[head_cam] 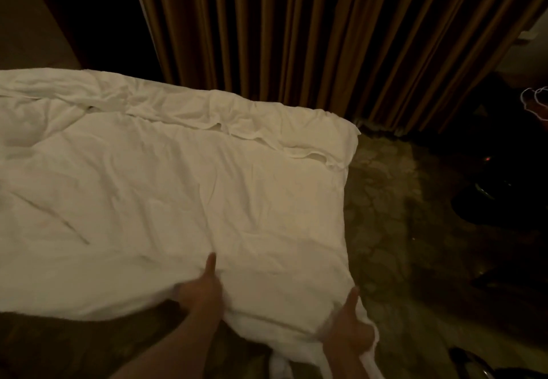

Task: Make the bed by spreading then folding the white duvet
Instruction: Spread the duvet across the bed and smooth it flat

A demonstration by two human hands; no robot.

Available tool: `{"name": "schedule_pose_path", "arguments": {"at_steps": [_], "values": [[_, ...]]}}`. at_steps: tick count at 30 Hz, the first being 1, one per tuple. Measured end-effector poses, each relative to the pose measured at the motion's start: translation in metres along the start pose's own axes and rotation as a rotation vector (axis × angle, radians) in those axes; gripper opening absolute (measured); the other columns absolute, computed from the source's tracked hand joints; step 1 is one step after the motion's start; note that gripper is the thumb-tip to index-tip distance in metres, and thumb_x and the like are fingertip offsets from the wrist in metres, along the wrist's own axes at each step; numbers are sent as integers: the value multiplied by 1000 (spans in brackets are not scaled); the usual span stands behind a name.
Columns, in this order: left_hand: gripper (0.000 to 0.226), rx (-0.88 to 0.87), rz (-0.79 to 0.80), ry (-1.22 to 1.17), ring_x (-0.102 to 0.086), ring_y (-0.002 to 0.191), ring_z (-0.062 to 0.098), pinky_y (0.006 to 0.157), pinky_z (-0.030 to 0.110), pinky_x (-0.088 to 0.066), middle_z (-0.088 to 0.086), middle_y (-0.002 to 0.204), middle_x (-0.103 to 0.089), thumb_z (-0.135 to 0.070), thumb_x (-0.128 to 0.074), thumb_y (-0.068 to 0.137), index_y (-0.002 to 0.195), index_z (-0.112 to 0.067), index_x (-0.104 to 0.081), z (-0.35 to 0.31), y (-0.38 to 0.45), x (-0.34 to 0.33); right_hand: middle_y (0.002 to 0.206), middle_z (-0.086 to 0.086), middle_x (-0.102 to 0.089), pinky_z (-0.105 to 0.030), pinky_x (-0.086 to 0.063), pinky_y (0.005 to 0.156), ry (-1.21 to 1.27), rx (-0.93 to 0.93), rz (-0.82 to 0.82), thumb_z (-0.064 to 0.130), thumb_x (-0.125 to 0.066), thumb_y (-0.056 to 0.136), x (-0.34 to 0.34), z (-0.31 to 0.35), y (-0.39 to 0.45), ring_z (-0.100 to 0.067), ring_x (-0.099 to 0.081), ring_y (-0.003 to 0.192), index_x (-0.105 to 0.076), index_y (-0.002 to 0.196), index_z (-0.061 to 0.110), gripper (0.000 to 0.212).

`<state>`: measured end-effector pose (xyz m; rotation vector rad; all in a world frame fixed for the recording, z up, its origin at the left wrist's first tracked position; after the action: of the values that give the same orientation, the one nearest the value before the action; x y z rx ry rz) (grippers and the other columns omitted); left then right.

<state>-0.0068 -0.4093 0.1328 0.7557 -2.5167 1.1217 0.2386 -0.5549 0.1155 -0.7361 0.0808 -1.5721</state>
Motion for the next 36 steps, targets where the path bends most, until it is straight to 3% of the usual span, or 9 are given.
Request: {"name": "schedule_pose_path", "arguments": {"at_steps": [5, 9, 12, 16, 22, 25, 29, 32, 36], "values": [[115, -286, 72, 62, -49, 135, 40, 112, 43, -39, 29, 143, -50, -73, -71, 73, 144, 12, -38, -173, 11, -116, 115, -33, -65, -46, -49, 87, 45, 165, 53, 59, -62, 91, -114, 151, 34, -46, -63, 108, -60, 116, -14, 76], [108, -597, 410, 63, -53, 133, 29, 107, 30, -43, 17, 146, -53, -82, -63, 73, 147, -5, -44, -274, 26, -218, 119, -28, -56, -45, -45, 92, -33, 320, 286, 68, -46, 95, -213, 241, 74, -42, -56, 108, -48, 129, -4, 80], [106, -536, 692, 142, -30, 149, 23, 117, 37, -29, 4, 166, -22, -83, -48, 82, 162, -23, -12, -302, 36, -278, 148, -23, -43, -48, -32, 113, -108, 385, 445, 72, -40, 94, -284, 272, 91, -40, -41, 136, -35, 148, 5, 86], [100, -494, 667, 199, -20, 153, 26, 123, 47, -18, 1, 168, -17, -83, -42, 84, 162, -30, -9, -277, 57, -300, 164, -18, -20, -42, -19, 122, -254, 442, 582, 64, -48, 96, -341, 238, 76, -33, -22, 150, -15, 159, 8, 91], [122, -274, 642, 119, -27, 150, 25, 120, 52, -25, -6, 166, -22, -99, -42, 63, 161, -30, -19, -249, 110, -240, 145, -17, -35, -44, -31, 110, -470, 239, 723, 95, -33, 73, -367, 157, 21, -33, -40, 134, -24, 158, 12, 119], [126, -230, 595, 124, -33, 145, 31, 116, 55, -33, 3, 163, -29, -100, -31, 57, 159, -28, -26, -249, 160, -184, 158, -21, -24, -53, -32, 114, -529, 248, 724, 75, -46, 89, -379, 144, -37, -40, -35, 141, -19, 158, 9, 99], [134, -90, 494, -35, -40, 141, 31, 113, 56, -35, 1, 160, -36, -106, -43, 49, 156, -25, -34, -257, 235, -83, 162, -16, -19, -55, -32, 115, -509, 300, 815, 74, -48, 88, -411, 129, -152, -39, -31, 145, -17, 159, 12, 99], [110, -18, 406, -155, -54, 114, 28, 100, 49, -43, 5, 136, -50, -93, -45, 70, 150, -17, -40, -273, 296, 6, 164, -13, -17, -55, -33, 115, -439, 282, 862, 75, -49, 87, -442, 105, -253, -37, -32, 145, -18, 159, 14, 99], [123, 74, 321, -293, -40, 135, 37, 110, 59, -35, 5, 152, -39, -96, -50, 60, 156, -22, -30, -292, 384, 116, 164, -13, -17, -55, -32, 113, -409, 115, 906, 77, -53, 84, -474, 56, -381, -38, -32, 144, -19, 159, 15, 103]]}}
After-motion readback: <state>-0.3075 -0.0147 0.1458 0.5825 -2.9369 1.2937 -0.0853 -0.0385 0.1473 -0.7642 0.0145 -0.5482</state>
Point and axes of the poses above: each hand's wrist, its own y-axis towards the middle knuckle, its own x-axis out of the back of the hand, z = x × y, the point moved 4 cm from there along y, towards the middle knuckle
